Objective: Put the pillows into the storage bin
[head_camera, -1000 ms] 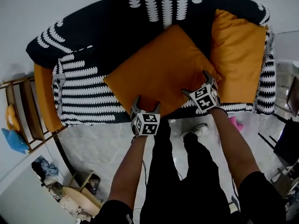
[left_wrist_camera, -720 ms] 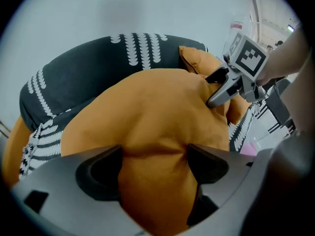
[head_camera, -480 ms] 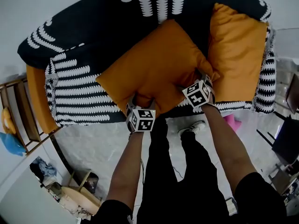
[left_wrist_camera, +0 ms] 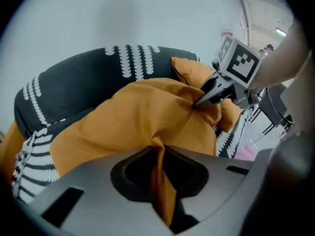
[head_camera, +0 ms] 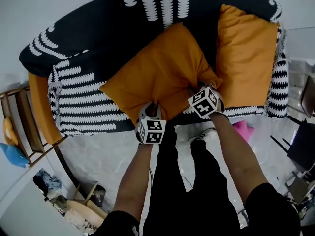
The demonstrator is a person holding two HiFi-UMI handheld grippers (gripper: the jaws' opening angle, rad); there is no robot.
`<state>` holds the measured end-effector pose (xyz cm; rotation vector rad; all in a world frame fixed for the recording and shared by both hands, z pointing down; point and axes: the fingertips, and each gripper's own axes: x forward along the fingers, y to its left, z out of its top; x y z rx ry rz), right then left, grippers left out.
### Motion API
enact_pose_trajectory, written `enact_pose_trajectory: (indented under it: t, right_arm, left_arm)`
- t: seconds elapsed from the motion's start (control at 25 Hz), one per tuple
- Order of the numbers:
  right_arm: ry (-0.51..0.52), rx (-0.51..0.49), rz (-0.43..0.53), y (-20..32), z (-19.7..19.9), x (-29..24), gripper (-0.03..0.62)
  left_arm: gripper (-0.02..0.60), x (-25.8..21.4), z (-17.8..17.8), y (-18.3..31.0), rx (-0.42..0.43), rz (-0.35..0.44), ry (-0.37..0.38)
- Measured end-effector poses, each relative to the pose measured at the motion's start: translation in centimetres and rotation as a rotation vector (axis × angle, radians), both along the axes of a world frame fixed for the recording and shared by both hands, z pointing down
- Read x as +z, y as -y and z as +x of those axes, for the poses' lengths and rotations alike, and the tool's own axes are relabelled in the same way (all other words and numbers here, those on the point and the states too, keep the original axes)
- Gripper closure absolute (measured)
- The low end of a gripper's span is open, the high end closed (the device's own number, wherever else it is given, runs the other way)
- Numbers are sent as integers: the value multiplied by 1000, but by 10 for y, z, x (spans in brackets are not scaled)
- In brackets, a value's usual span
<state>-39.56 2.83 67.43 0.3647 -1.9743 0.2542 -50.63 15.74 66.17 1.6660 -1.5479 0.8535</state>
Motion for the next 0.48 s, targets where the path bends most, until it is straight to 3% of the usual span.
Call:
enact_pose_trajectory:
  t: [0.16, 0.48]
  right_arm:
    - [44, 4, 0, -4, -4, -25, 542]
    - [118, 29, 7, -14, -5, -76, 560]
  left_arm:
    - [552, -19, 1, 2, -20, 17, -30]
    - [557, -61, -9, 1, 8, 48, 7]
